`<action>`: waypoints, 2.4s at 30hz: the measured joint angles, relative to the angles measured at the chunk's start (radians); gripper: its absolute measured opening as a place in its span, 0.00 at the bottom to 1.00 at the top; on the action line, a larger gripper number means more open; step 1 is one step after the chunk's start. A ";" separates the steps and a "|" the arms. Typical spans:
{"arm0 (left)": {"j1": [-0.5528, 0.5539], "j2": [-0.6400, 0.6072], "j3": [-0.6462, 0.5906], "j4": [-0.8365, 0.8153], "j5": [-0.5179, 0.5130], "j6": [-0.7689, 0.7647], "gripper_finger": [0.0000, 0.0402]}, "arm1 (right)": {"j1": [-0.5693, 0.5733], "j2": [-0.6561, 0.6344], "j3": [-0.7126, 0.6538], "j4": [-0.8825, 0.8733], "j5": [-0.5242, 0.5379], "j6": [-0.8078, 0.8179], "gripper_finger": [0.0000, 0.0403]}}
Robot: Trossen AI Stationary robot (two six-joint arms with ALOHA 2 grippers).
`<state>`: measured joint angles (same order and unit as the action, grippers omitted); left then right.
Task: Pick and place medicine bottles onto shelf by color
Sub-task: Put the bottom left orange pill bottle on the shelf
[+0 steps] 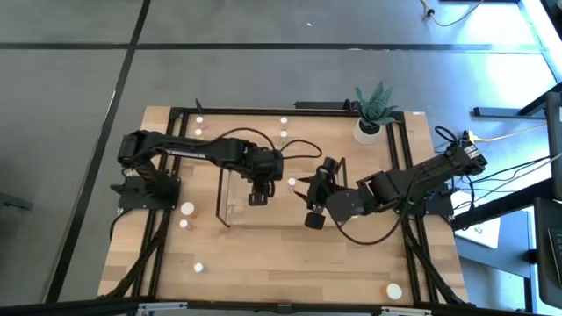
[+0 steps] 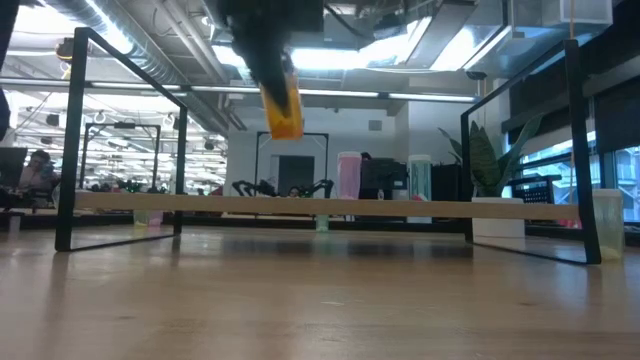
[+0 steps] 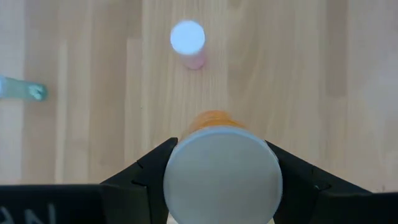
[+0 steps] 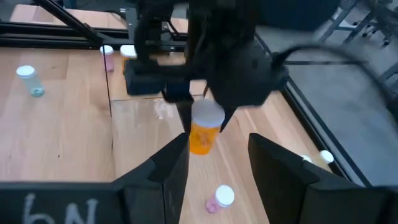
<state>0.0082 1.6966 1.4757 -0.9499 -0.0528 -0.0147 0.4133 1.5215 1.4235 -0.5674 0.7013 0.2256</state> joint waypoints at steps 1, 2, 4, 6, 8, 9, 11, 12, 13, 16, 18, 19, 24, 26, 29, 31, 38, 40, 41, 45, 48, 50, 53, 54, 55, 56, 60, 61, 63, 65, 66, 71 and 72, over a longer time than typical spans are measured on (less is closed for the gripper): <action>0.000 0.011 0.000 0.000 0.000 0.000 0.49 | 0.001 0.000 0.000 0.000 -0.003 -0.005 0.42; 0.000 0.021 0.000 0.005 0.000 0.000 0.49 | 0.001 0.000 0.000 0.000 -0.004 -0.016 0.42; 0.000 0.039 0.000 0.005 0.000 -0.001 0.49 | 0.002 0.000 0.000 0.000 -0.007 -0.025 0.42; 0.000 0.061 0.000 0.007 -0.003 -0.001 0.49 | 0.001 0.000 0.000 0.000 -0.006 -0.025 0.42; 0.000 0.077 0.000 0.011 -0.007 0.000 0.49 | 0.001 0.000 0.000 0.000 -0.006 -0.025 0.42; 0.000 0.083 0.000 0.015 -0.008 0.000 0.49 | 0.001 0.000 0.000 0.000 -0.006 -0.025 0.42; 0.002 0.098 0.000 0.022 -0.008 0.003 0.49 | 0.001 0.000 0.000 0.000 -0.006 -0.026 0.42; 0.003 0.102 0.000 0.021 -0.008 0.005 0.49 | 0.001 0.000 0.000 0.000 -0.006 -0.025 0.42; 0.005 0.102 -0.001 0.020 -0.011 0.008 0.49 | 0.001 0.000 0.000 0.000 -0.012 -0.025 0.42; 0.013 0.100 -0.001 0.026 -0.016 0.010 0.49 | 0.001 0.000 0.000 0.000 -0.049 -0.025 0.42; 0.023 0.100 -0.001 0.020 -0.016 0.010 0.49 | 0.001 0.000 0.000 0.000 -0.069 -0.025 0.42; 0.027 0.100 -0.001 0.019 -0.016 0.010 0.49 | 0.001 0.000 0.000 0.000 -0.073 -0.025 0.42; 0.043 0.118 -0.001 0.014 -0.014 0.022 0.49 | 0.001 0.000 0.000 -0.001 -0.074 -0.025 0.42; 0.045 0.127 -0.001 0.017 -0.010 0.027 0.49 | 0.001 0.000 0.000 -0.001 -0.074 -0.025 0.42; 0.045 0.138 -0.001 0.016 -0.008 0.043 0.49 | 0.001 0.000 0.000 0.000 -0.075 -0.025 0.42; 0.045 0.139 -0.001 0.015 -0.008 0.051 0.49 | 0.001 0.000 0.000 0.001 -0.075 -0.025 0.42; 0.045 0.139 -0.001 0.016 -0.008 0.051 0.49 | 0.001 0.000 0.000 0.002 -0.075 -0.025 0.42; 0.045 0.139 -0.001 0.016 -0.008 0.051 0.49 | 0.001 0.000 0.000 0.002 -0.075 -0.025 0.42; 0.045 0.139 -0.001 0.016 -0.008 0.051 0.49 | 0.001 0.000 0.000 0.002 -0.075 -0.025 0.42; 0.045 0.139 -0.001 0.018 -0.008 0.051 0.49 | 0.001 0.000 0.000 0.002 -0.075 -0.025 0.42; 0.045 0.139 -0.001 0.020 -0.008 0.046 0.49 | 0.001 0.000 0.000 0.002 -0.075 -0.025 0.42; 0.045 0.139 -0.001 0.020 -0.008 0.044 0.49 | 0.001 0.000 0.000 0.002 -0.075 -0.025 0.42; 0.045 0.139 -0.001 0.020 -0.008 0.044 0.49 | 0.001 0.000 0.000 0.002 -0.075 -0.025 0.42; 0.045 0.139 -0.001 0.020 -0.008 0.044 0.49 | 0.001 0.000 0.000 0.002 -0.075 -0.025 0.42; 0.045 0.139 -0.001 0.020 -0.009 0.044 0.49 | 0.001 0.000 0.000 0.002 -0.075 -0.025 0.42; 0.045 0.139 -0.001 0.020 -0.009 0.044 0.49 | 0.001 0.000 0.000 0.002 -0.075 -0.025 0.42; 0.046 0.146 0.000 0.020 -0.009 0.046 0.49 | 0.001 0.000 0.000 0.002 -0.075 -0.025 0.42; 0.046 0.150 0.000 0.019 -0.009 0.048 0.49 | 0.001 0.000 0.000 0.002 -0.075 -0.025 0.42; 0.046 0.159 -0.001 0.015 -0.009 0.050 0.49 | 0.001 0.000 0.000 0.002 -0.075 -0.025 0.42; 0.046 0.165 -0.001 0.030 -0.008 0.051 0.49 | 0.001 0.000 0.000 0.003 -0.075 -0.025 0.42; 0.046 0.166 -0.001 0.022 -0.007 0.051 0.49 | 0.001 0.000 0.000 0.005 -0.075 -0.025 0.42; 0.046 0.176 -0.001 0.025 -0.004 0.077 0.49 | 0.001 0.000 0.000 0.010 -0.075 -0.024 0.42; 0.046 0.176 -0.001 0.028 -0.004 0.077 0.49 | 0.001 0.000 0.000 0.011 -0.075 -0.025 0.42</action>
<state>0.0540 1.8725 1.4746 -0.9219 -0.0570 0.0624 0.4141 1.5219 1.4235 -0.5568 0.6266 0.2011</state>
